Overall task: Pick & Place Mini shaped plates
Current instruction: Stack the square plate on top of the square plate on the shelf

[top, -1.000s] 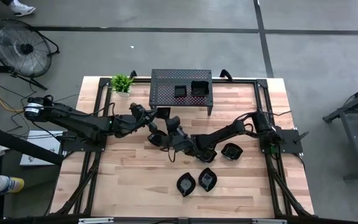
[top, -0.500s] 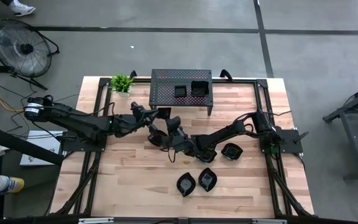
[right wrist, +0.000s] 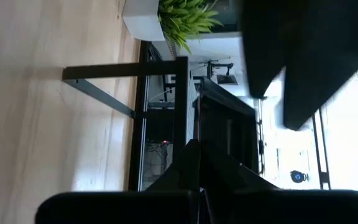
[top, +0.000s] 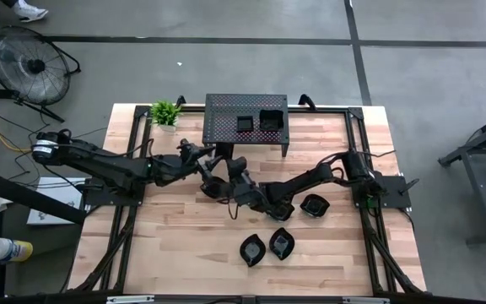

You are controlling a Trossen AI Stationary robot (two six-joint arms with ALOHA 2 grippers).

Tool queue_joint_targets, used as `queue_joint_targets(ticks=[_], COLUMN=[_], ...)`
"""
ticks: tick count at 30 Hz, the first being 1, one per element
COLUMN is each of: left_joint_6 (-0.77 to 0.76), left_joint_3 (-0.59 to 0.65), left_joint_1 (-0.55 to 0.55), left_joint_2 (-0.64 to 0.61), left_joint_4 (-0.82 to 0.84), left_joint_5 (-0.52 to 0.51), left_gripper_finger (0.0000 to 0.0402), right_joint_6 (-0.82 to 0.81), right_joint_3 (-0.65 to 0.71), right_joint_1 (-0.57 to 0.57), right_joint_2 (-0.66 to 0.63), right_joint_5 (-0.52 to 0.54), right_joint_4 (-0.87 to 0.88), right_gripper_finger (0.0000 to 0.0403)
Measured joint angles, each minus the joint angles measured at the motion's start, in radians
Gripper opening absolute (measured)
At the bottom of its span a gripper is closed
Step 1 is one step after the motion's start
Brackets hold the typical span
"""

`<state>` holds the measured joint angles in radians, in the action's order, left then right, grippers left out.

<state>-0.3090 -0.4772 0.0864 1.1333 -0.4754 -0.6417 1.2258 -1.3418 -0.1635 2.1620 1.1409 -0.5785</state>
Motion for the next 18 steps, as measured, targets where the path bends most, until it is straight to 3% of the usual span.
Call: queue_joint_targets(ticks=[9, 18], left_joint_6=[0.186, 0.314], left_joint_3=[-0.001, -0.001], left_joint_1=[0.000, 0.000], left_joint_2=[-0.174, -0.412], left_joint_4=[0.073, 0.406], left_joint_5=[0.008, 0.007], left_gripper_finger=[0.0250, 0.0250], right_joint_6=[-0.016, -0.023], right_joint_3=[0.000, 0.000], right_joint_1=[0.000, -0.040], right_joint_2=[0.000, -0.062], right_joint_5=[0.024, 0.038], right_joint_4=[-0.001, 0.022], right_gripper_finger=[0.0000, 0.0000])
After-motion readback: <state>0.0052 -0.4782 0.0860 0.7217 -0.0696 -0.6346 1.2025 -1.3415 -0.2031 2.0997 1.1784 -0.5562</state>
